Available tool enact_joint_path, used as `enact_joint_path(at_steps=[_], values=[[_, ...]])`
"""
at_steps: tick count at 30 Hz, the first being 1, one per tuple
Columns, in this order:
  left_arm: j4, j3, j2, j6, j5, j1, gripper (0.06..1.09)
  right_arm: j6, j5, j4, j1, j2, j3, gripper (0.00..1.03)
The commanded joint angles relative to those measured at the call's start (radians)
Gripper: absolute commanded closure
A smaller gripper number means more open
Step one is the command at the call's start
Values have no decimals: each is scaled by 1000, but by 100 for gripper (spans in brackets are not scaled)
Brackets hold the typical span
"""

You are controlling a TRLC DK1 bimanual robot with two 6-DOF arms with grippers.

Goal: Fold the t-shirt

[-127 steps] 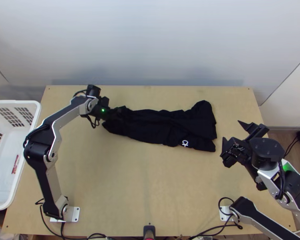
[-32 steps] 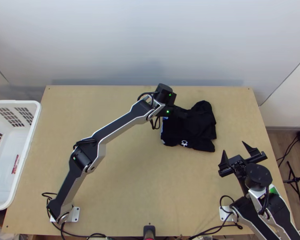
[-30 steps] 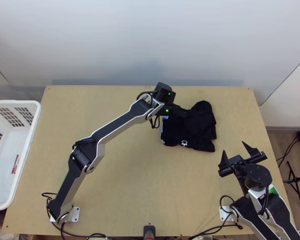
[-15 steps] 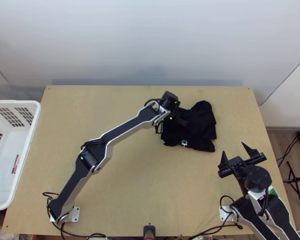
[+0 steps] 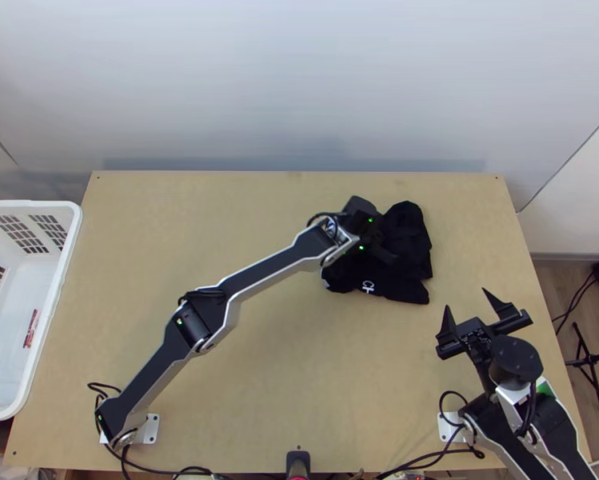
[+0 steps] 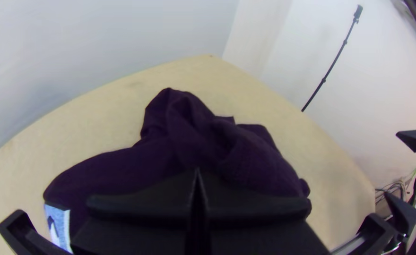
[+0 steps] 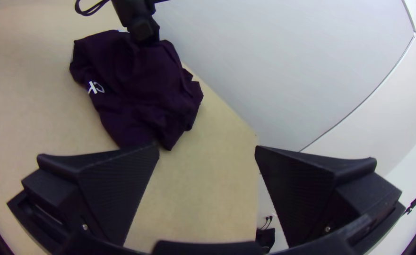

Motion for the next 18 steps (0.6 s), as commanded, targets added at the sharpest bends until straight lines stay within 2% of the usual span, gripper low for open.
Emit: enact_joint_path(at_steps=[1, 5, 10, 18], values=[[198, 13, 6, -92, 1, -45, 105, 0, 1, -10, 0, -35, -28, 9], [258, 15, 8, -114, 93, -99, 105, -35, 3, -11, -12, -69, -35, 9], [318, 19, 45, -155, 129, -159, 105, -47, 3, -37, -20, -126, -48, 9], [299, 19, 104, -173, 129, -159, 105, -78, 1, -44, -44, -178, -72, 9]])
